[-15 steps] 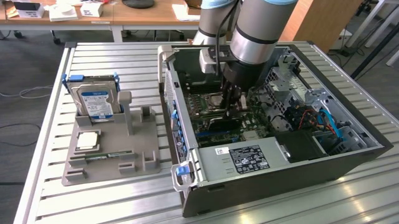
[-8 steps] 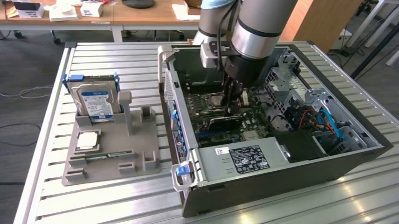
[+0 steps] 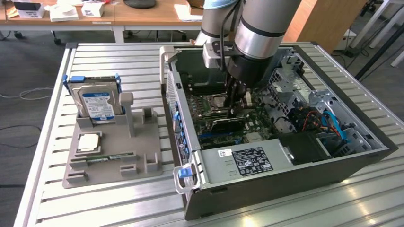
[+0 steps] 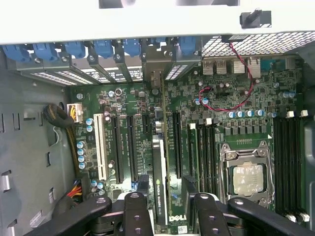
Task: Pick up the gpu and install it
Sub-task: 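Press down on the gpu until it lock into place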
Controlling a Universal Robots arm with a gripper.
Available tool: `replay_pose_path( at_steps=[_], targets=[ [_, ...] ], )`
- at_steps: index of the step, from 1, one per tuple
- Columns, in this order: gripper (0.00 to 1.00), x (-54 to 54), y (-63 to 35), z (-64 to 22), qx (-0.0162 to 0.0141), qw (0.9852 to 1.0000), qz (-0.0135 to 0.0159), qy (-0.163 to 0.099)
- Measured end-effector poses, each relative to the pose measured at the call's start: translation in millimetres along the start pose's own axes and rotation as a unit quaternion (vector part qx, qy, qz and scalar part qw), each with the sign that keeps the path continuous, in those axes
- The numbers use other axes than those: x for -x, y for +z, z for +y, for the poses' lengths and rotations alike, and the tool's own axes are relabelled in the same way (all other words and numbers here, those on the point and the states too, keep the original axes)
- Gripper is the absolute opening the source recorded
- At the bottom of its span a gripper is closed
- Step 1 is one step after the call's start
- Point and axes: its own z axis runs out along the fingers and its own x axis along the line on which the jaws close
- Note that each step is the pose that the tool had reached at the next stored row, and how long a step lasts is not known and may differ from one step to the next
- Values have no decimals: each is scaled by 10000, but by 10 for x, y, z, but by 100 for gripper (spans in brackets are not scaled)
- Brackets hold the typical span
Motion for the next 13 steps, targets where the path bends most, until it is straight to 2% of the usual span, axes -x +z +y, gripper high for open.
replay_pose_path(
  at_steps=[6, 7, 8, 10, 11, 13],
  targets=[
    [39, 0, -1, 0, 0, 10000, 0, 0],
    [33, 0, -1, 0, 0, 10000, 0, 0],
    [33, 0, -1, 0, 0, 10000, 0, 0],
    [20, 0, -1, 0, 0, 10000, 0, 0],
    [20, 0, -1, 0, 0, 10000, 0, 0],
    [11, 0, -1, 0, 0, 10000, 0, 0]
  ],
)
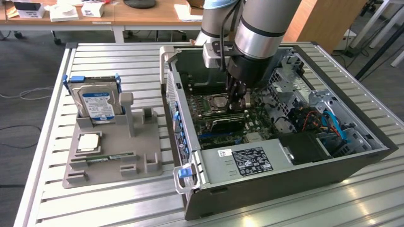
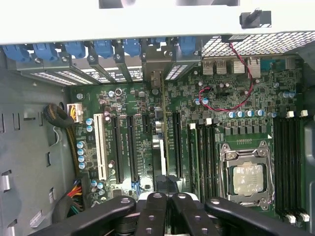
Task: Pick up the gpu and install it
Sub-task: 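Press down on the gpu until it lock into place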
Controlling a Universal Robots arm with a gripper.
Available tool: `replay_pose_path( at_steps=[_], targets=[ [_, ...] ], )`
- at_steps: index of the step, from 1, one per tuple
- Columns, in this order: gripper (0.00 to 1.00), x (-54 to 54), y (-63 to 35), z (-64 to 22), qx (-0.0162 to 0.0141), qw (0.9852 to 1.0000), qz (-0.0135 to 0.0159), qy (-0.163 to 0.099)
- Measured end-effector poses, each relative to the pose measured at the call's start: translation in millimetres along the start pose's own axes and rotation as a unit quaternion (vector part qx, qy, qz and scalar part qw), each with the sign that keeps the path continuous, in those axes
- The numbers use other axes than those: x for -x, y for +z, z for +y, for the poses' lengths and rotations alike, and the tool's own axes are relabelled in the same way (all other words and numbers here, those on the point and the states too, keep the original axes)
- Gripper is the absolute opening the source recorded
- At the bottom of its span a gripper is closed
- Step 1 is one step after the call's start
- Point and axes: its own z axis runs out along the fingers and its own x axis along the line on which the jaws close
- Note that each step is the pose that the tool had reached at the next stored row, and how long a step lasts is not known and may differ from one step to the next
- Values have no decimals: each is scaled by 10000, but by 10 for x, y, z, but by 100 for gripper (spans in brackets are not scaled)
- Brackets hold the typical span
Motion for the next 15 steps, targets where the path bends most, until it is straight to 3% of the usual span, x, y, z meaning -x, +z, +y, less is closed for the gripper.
replay_pose_path(
  at_steps=[15],
  targets=[
    [11, 34, 7, 14, 0, 10000, 0, 0]
  ],
)
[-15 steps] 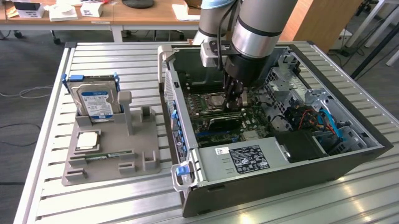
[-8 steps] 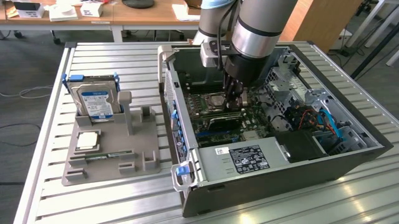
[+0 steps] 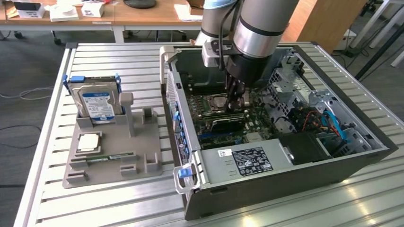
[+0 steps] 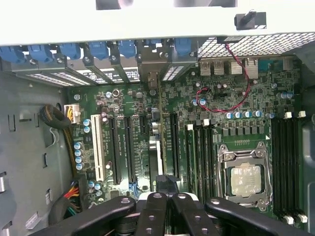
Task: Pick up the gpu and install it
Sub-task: 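Press down on the gpu until it lock into place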
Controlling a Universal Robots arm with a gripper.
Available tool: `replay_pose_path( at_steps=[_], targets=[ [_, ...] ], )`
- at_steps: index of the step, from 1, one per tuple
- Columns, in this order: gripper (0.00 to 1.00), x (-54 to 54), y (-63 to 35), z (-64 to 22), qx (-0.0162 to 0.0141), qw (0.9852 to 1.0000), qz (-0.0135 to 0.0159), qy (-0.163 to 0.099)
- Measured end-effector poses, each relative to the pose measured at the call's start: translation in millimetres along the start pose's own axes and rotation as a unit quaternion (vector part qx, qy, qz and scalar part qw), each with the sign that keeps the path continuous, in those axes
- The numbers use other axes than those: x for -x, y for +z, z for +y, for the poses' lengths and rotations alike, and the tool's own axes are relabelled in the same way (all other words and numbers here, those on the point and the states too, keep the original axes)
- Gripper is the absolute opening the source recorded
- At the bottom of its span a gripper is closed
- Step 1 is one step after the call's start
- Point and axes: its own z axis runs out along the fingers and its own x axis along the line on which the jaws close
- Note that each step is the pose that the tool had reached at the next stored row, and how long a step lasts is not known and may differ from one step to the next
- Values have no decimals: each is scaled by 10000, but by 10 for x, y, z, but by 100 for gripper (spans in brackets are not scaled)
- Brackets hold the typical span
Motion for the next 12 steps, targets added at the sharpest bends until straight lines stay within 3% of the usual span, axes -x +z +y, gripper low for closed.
replay_pose_path(
  at_steps=[7, 12],
  targets=[
    [11, -2, 10, 18, 0, 10000, 0, 1],
    [11, -7, 87, 30, 0, 10000, 0, 0]
  ],
)
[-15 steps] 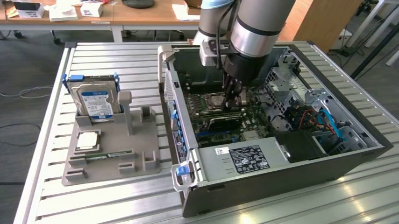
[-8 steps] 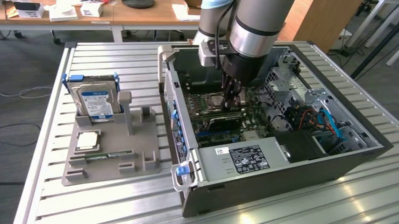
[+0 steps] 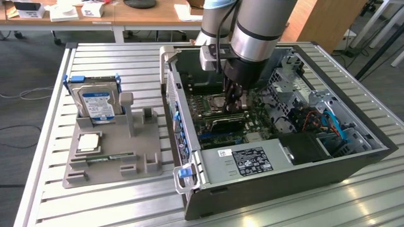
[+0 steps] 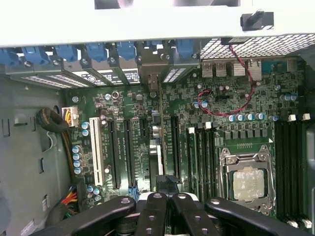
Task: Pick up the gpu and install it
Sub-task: 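Press down on the gpu until it lock into place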
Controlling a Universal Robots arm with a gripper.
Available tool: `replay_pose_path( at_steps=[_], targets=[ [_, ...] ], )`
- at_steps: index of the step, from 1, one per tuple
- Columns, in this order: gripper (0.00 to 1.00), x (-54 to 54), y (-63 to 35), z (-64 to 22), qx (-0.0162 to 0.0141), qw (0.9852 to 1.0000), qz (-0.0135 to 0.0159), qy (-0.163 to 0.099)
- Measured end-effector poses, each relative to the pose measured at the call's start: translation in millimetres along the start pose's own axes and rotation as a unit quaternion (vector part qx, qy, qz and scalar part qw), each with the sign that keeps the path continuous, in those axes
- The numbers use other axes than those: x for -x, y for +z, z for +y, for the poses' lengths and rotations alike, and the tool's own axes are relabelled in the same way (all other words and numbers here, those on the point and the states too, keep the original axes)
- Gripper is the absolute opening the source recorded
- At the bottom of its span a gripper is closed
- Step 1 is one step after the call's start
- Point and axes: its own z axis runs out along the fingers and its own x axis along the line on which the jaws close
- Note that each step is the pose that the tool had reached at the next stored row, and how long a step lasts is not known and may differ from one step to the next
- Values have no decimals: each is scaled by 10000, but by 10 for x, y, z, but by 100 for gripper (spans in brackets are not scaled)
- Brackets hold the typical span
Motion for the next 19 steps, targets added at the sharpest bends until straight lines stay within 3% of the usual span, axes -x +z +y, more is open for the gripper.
replay_pose_path(
  at_steps=[6, 19],
  targets=[
    [11, -4, 69, 1, 0, 10000, -1, 1],
    [11, 22, 92, 2, -1, 10000, -1, 1]
  ],
)
